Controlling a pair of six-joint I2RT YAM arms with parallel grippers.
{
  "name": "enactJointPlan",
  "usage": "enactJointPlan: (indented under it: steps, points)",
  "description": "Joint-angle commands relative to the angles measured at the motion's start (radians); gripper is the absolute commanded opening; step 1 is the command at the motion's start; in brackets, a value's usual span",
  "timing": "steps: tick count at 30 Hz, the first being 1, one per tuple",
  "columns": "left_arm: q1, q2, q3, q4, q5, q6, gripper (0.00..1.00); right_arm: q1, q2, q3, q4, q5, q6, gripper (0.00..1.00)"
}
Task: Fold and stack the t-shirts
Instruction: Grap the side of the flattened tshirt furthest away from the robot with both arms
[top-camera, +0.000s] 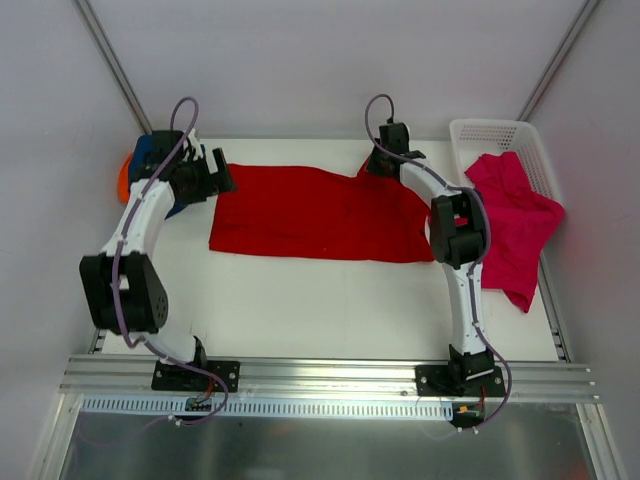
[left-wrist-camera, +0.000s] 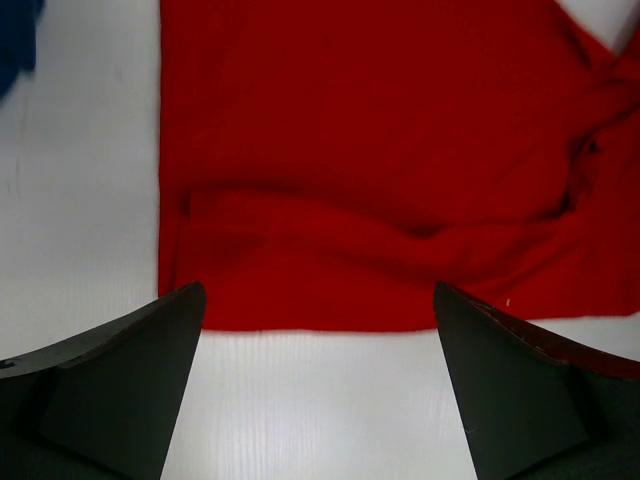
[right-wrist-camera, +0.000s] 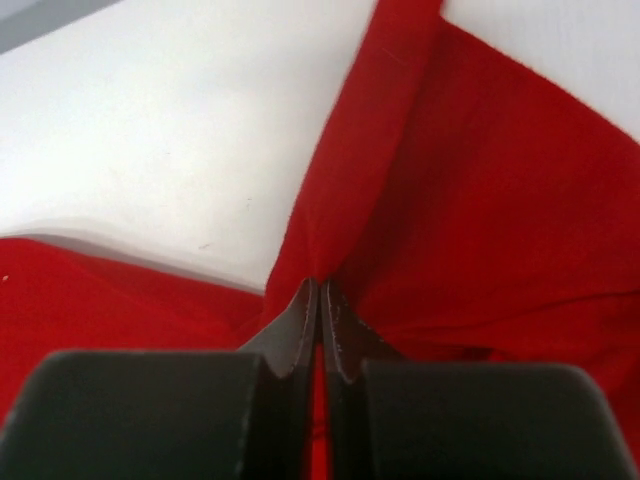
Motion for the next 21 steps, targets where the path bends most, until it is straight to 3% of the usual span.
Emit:
enactJointPlan:
  steps: [1,8,15,21]
  points:
    - [-0.006,0.206,0.208,0.033,0.000,0.078,0.99,-0.005,-0.110,0.005,-0.015,-0.018,-0.058,0.00]
    - [-0.004,0.624,0.647,0.033,0.070,0.181,0.99,-0.024,-0.119,-0.006,-0.023,-0.030,-0.052,0.00]
    - [0.004,0.874,0.856,0.032,0.090,0.170,0.99,-0.024,-0.121,-0.029,-0.006,-0.031,-0.041,0.00]
    - [0.033,0.956,0.951,0.032,0.057,0.109,0.99,-0.024,-0.113,-0.038,0.003,-0.067,-0.038,0.00]
